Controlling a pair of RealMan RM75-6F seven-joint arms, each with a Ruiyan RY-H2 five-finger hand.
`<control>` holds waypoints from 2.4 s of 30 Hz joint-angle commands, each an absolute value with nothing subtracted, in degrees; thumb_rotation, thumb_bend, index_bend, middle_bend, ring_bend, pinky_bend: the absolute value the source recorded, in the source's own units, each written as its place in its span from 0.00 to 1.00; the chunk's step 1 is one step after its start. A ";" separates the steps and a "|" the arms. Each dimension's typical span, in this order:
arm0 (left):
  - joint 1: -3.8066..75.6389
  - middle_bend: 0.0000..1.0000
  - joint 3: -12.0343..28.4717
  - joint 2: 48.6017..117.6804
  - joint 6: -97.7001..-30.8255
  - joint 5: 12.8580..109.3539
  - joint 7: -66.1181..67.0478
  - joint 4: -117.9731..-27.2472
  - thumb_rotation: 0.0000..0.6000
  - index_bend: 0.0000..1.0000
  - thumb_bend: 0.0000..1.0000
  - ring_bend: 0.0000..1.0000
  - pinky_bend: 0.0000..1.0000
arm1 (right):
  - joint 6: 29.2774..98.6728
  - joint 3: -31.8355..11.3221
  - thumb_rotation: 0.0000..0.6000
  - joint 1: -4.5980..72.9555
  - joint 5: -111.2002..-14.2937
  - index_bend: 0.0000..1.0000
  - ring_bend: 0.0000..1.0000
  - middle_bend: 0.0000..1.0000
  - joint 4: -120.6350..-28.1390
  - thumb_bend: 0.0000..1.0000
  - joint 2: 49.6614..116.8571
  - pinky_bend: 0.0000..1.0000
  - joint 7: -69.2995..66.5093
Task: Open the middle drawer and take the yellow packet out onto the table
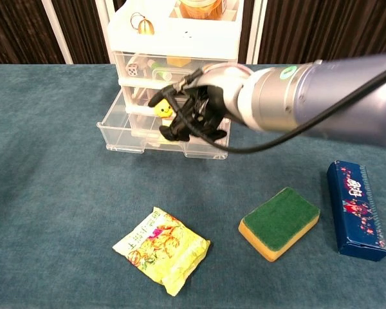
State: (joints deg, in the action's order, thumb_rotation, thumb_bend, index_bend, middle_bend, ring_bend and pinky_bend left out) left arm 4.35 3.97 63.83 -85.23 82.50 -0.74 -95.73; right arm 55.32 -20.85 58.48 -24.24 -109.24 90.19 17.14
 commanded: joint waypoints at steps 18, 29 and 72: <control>4.55 0.01 3.96 63.84 -84.58 82.06 -0.66 -95.85 1.00 0.07 0.44 0.00 0.00 | 51.41 -15.61 1.00 65.88 -50.26 0.21 1.00 0.86 -96.61 0.25 85.78 1.00 29.44; 4.59 0.00 4.08 63.75 -84.40 81.64 -0.57 -95.82 1.00 0.07 0.44 0.00 0.00 | 50.10 -13.13 1.00 68.04 -64.41 0.27 1.00 0.87 -84.66 0.25 90.40 1.00 27.00; 4.72 0.01 4.36 63.51 -83.46 79.88 0.50 -96.24 1.00 0.07 0.44 0.00 0.00 | 40.07 -6.70 1.00 72.00 -81.61 0.31 1.00 0.88 -66.15 0.26 94.55 1.00 17.92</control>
